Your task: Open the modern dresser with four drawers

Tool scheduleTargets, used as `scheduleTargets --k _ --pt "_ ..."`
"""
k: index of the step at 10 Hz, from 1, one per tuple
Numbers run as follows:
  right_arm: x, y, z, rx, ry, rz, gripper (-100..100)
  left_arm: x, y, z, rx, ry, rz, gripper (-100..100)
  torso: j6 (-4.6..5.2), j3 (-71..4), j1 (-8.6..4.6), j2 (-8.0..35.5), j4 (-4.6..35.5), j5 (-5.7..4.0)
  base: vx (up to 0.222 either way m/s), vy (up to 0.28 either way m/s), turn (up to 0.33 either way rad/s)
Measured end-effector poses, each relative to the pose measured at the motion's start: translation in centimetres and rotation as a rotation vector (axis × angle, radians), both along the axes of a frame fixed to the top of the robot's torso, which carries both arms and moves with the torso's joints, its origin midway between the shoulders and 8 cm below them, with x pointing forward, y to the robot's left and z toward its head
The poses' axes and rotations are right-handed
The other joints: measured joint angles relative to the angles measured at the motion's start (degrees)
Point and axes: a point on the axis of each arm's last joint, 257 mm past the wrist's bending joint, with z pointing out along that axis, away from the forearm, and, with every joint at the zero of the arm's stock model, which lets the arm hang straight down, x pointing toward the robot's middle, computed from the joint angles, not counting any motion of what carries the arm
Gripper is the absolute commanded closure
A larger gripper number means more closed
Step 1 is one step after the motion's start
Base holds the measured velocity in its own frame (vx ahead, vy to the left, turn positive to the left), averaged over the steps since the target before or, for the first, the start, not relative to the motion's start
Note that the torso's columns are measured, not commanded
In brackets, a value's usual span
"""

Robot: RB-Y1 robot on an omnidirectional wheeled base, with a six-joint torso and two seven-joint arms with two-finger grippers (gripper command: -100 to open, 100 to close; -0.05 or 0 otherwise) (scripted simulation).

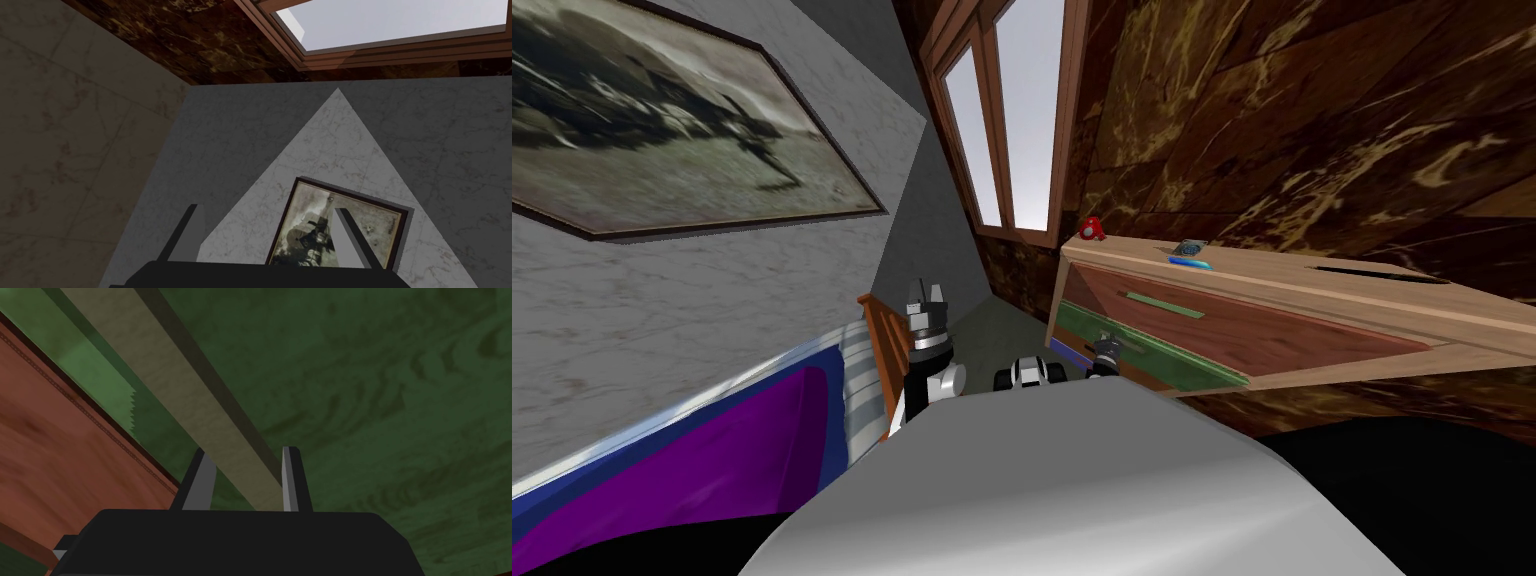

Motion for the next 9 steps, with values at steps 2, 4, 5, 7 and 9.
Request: scheduleTargets --k 2,4,5,7,9 --pt "-0.7 -0.3 0.1 -0.003 -0.004 0.003 100 0.0 0.0 0.0 0.000 0.000 0.000 0 -0.01 0.1 -0.04 0.1 0.1 0.01 -0.030 0.035 -0.025" --pt "-0.7 0.4 0.5 -0.006 -0.008 0.007 100 0.0 0.0 0.0 0.000 0.000 0.000 0 0.01 0.3 0.25 0.5 0.1 -0.01 -0.166 0.086 0.003" --pt "-0.8 1.0 0.4 0.000 -0.002 0.015 100 0.0 0.0 0.0 0.000 0.000 0.000 0 0.05 0.2 0.12 0.4 0.1 0.02 -0.077 0.045 0.004" --pt "-1.0 2.2 0.2 0.001 0.003 0.017 100 0.0 0.0 0.0 0.000 0.000 0.000 0 0.11 0.0 0.03 0.1 0.1 0.13 -0.103 0.021 -0.018" --pt "-1.2 4.4 0.3 0.000 0.004 0.019 100 0.0 0.0 0.0 0.000 0.000 0.000 0 0.05 0.1 0.06 0.2 0.0 0.06 -0.112 0.000 0.002"
